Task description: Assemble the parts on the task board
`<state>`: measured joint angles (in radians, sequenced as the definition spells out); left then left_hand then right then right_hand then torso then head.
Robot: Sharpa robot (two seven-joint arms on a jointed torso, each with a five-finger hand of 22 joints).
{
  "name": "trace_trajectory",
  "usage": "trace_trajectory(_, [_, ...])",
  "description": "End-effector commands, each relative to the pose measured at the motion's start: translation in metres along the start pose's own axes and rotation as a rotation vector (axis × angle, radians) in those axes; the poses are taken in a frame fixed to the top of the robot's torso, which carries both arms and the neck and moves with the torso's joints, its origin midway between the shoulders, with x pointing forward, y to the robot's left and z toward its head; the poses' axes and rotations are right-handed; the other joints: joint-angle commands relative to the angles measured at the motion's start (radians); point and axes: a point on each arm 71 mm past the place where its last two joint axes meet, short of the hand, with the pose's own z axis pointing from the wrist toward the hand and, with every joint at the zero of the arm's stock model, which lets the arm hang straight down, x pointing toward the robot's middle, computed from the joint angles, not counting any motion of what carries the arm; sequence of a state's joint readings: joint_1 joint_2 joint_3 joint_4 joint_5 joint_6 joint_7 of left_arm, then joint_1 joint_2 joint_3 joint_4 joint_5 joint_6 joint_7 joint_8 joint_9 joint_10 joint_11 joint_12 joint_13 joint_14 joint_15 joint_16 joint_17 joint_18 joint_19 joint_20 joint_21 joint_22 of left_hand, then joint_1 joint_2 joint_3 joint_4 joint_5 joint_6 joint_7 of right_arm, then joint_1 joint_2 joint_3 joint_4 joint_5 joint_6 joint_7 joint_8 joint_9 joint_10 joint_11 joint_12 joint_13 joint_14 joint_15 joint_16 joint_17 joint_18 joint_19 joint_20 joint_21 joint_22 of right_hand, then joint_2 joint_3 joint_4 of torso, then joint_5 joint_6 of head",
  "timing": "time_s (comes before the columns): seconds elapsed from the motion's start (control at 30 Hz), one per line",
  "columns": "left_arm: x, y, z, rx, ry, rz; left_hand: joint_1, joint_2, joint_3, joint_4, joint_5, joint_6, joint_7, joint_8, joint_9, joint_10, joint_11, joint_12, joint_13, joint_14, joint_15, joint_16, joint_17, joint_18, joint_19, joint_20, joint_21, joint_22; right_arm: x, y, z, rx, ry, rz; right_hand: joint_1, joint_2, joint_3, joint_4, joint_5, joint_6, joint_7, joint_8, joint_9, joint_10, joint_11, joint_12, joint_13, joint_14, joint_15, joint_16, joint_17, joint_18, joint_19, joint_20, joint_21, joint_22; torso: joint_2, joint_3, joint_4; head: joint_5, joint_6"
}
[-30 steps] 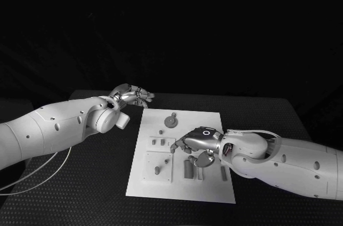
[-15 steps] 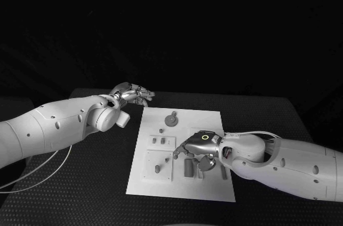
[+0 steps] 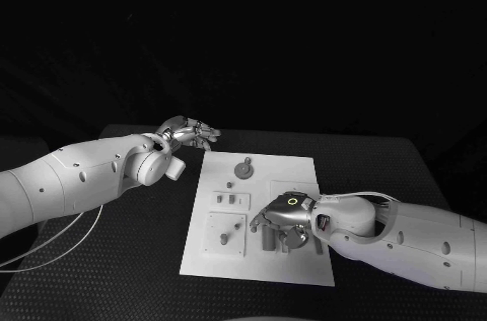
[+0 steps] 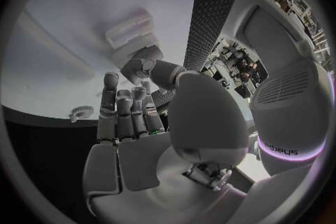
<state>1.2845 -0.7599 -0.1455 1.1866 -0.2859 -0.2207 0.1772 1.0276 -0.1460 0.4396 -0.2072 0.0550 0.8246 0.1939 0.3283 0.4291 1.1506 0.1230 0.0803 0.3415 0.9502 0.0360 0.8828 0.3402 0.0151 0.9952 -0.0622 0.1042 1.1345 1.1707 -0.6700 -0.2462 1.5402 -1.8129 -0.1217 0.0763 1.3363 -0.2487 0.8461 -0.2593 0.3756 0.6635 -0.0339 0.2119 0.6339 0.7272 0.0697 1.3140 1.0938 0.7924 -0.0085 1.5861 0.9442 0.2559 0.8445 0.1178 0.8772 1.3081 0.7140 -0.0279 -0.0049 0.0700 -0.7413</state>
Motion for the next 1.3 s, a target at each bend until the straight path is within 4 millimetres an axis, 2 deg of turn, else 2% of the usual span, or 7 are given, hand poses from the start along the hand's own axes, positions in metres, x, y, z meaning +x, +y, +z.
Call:
trace_trajectory(0.03, [0.001, -0.001, 0.000, 0.007, 0.015, -0.007, -0.010, 0.003, 0.000, 0.006, -0.004, -0.007, -0.002, 0.001, -0.001, -0.009, 0.000, -0.003, 0.002, -0.003, 0.005, -0.006, 0.001, 0.001, 0.000, 0.004, -0.007, 0.001, 0.006, 0.000, 0.001, 0.002, 0.024, -0.022, 0.006, -0.002, 0.003, 0.000, -0.002, -0.005, 0.005, 0.006, -0.001, -0.009, 0.001, 0.006, -0.003, -0.006, 0.001, 0.007, -0.002, 0.006, 0.000, 0.002, 0.005, 0.021, 0.000, -0.0009, -0.0004, 0.000, -0.002])
trace_trajectory(0.53, [0.001, -0.001, 0.000, 0.004, 0.018, -0.008, -0.010, 0.005, 0.000, 0.007, -0.004, -0.007, -0.002, 0.001, -0.001, -0.009, 0.001, -0.003, 0.002, -0.003, 0.005, -0.007, 0.002, 0.001, 0.000, 0.004, -0.007, 0.002, 0.017, 0.000, 0.002, -0.004, 0.024, -0.013, -0.002, 0.011, -0.005, -0.008, -0.002, 0.017, 0.022, 0.027, 0.000, -0.019, 0.003, 0.030, -0.023, -0.009, 0.004, 0.027, -0.014, 0.006, 0.000, 0.000, 0.020, 0.020, 0.000, -0.0011, -0.0007, 0.004, -0.006])
trace_trajectory(0.67, [0.001, -0.001, 0.000, 0.004, 0.018, -0.008, -0.010, 0.006, 0.000, 0.008, -0.004, -0.007, -0.002, 0.002, -0.001, -0.009, 0.001, -0.003, 0.002, -0.003, 0.005, -0.007, 0.002, 0.001, 0.000, 0.004, -0.007, 0.002, 0.017, 0.002, 0.002, -0.016, 0.018, -0.011, -0.007, 0.024, -0.009, -0.018, -0.001, 0.060, 0.040, 0.050, 0.004, -0.024, 0.004, 0.044, -0.035, -0.009, 0.005, 0.040, -0.021, 0.006, 0.001, -0.002, 0.029, 0.019, 0.000, -0.0010, 0.0001, 0.004, -0.008])
trace_trajectory(0.83, [0.000, 0.000, 0.000, 0.003, 0.017, -0.008, -0.011, 0.006, 0.000, 0.008, -0.004, -0.007, -0.002, 0.002, -0.001, -0.009, 0.001, -0.003, 0.002, -0.003, 0.005, -0.007, 0.002, 0.001, 0.000, 0.004, -0.007, 0.002, 0.017, 0.002, 0.000, -0.028, 0.009, -0.001, -0.018, 0.052, -0.021, -0.029, -0.001, 0.189, 0.091, 0.109, 0.022, -0.017, 0.001, 0.074, -0.054, -0.001, 0.005, 0.064, -0.031, 0.006, 0.010, -0.008, 0.047, 0.020, 0.000, -0.0013, 0.0004, 0.004, -0.011])
trace_trajectory(1.03, [0.000, 0.000, 0.000, 0.002, 0.017, -0.008, -0.010, 0.007, 0.000, 0.008, -0.004, -0.007, -0.002, 0.002, -0.001, -0.009, 0.001, -0.003, 0.002, -0.003, 0.005, -0.007, 0.003, 0.001, 0.000, 0.004, -0.007, 0.002, 0.016, 0.001, 0.000, -0.036, -0.015, 0.001, -0.037, 0.056, -0.030, -0.027, -0.001, 0.265, 0.114, 0.130, 0.028, -0.013, -0.003, 0.092, -0.073, 0.003, 0.005, 0.079, -0.042, 0.006, 0.018, -0.012, 0.060, 0.018, 0.000, -0.0016, 0.0005, 0.004, -0.013])
trace_trajectory(1.2, [0.000, 0.000, -0.001, 0.002, 0.017, -0.007, -0.010, 0.007, 0.000, 0.008, -0.004, -0.007, -0.002, 0.002, -0.001, -0.009, 0.001, -0.003, 0.002, -0.003, 0.005, -0.007, 0.003, 0.001, 0.000, 0.004, -0.007, 0.002, 0.016, 0.001, 0.000, -0.021, -0.015, -0.025, -0.064, 0.040, -0.056, -0.024, -0.003, 0.284, 0.118, 0.122, 0.022, -0.010, -0.006, 0.104, -0.088, 0.008, 0.005, 0.087, -0.050, 0.006, 0.024, -0.015, 0.068, 0.017, 0.000, -0.0019, 0.0002, 0.004, -0.015])
trace_trajectory(1.3, [-0.001, 0.000, -0.001, 0.001, 0.016, -0.007, -0.010, 0.008, 0.000, 0.008, -0.004, -0.007, -0.002, 0.002, -0.001, -0.009, 0.001, -0.003, 0.002, -0.003, 0.005, -0.007, 0.003, 0.001, 0.000, 0.004, -0.007, 0.002, 0.016, 0.001, 0.000, -0.002, -0.022, -0.054, -0.088, 0.023, -0.108, -0.028, -0.003, 0.237, 0.099, 0.087, 0.007, -0.027, -0.004, 0.106, -0.097, -0.007, 0.006, 0.084, -0.056, 0.006, 0.008, -0.013, 0.062, 0.015, 0.000, -0.0016, -0.0002, 0.004, -0.016])
